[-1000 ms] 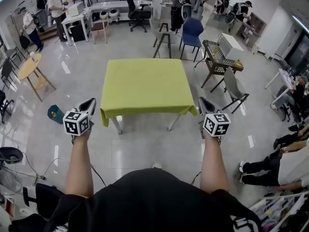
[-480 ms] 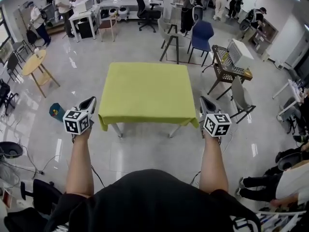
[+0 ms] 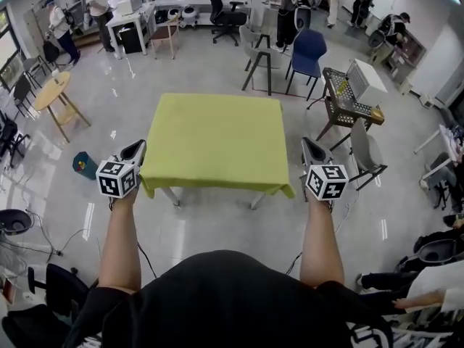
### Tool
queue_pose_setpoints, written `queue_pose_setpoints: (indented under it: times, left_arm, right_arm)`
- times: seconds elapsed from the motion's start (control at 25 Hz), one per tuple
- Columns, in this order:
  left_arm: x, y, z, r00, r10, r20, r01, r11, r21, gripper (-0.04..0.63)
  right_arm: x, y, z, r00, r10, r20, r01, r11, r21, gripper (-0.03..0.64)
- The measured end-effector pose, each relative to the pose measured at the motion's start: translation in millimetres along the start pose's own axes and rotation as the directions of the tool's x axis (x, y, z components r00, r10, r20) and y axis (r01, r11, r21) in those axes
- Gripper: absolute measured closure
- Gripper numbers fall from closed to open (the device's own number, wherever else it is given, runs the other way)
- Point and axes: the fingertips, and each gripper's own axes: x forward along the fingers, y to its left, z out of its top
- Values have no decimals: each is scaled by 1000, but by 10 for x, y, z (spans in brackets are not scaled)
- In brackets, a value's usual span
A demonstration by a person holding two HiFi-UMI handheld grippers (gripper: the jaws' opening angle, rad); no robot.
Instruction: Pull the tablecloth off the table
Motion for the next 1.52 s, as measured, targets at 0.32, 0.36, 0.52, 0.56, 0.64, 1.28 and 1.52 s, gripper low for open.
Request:
queue_pose_setpoints:
  times: [0.32, 0.36, 0.52, 0.56, 0.64, 1.28, 1.52]
  left_arm:
    - [180, -68, 266, 998, 45, 34, -45, 999, 14, 574]
    - [200, -56, 284, 998, 50, 40, -51, 999, 16, 574]
    - [297, 84, 404, 994, 78, 82, -80, 997, 12, 574]
    - [339, 120, 432, 992, 82, 92, -83, 996, 12, 574]
    - [423, 183, 460, 991, 84, 107, -86, 996, 15, 574]
    - [1137, 1543, 566, 986, 88, 139, -94, 995, 42, 574]
    - [1476, 1979, 566, 990, 63, 128, -70, 996, 50, 574]
  right_arm:
    - [168, -164, 184, 998, -44, 37, 44, 999, -14, 604]
    - [204, -139, 190, 998, -45, 42, 46, 999, -22, 604]
    - [366, 7, 207, 997, -54, 52, 58, 996, -65, 604]
    - [409, 28, 209, 997, -58, 54, 62, 996, -70, 604]
    - [484, 47, 212, 996, -68, 57, 72, 995, -73, 604]
    - [1654, 381, 553, 992, -109, 67, 112, 993, -41, 604]
    - [2060, 484, 631, 988, -137, 66, 140, 990, -34, 604]
